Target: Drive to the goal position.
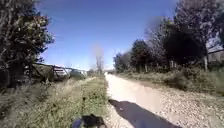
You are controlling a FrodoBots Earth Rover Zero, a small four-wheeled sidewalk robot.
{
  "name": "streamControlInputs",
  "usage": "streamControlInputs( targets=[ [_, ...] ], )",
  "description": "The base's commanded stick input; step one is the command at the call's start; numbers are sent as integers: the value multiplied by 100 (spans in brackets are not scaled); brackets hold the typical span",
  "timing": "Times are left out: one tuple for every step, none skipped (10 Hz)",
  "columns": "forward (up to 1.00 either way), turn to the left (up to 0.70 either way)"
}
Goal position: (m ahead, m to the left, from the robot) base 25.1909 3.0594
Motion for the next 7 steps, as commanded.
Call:
streamControlInputs(
  targets=[
    [50,0],
    [50,0],
    [50,0],
    [50,0],
    [50,0],
    [50,0],
    [50,0]
  ],
)
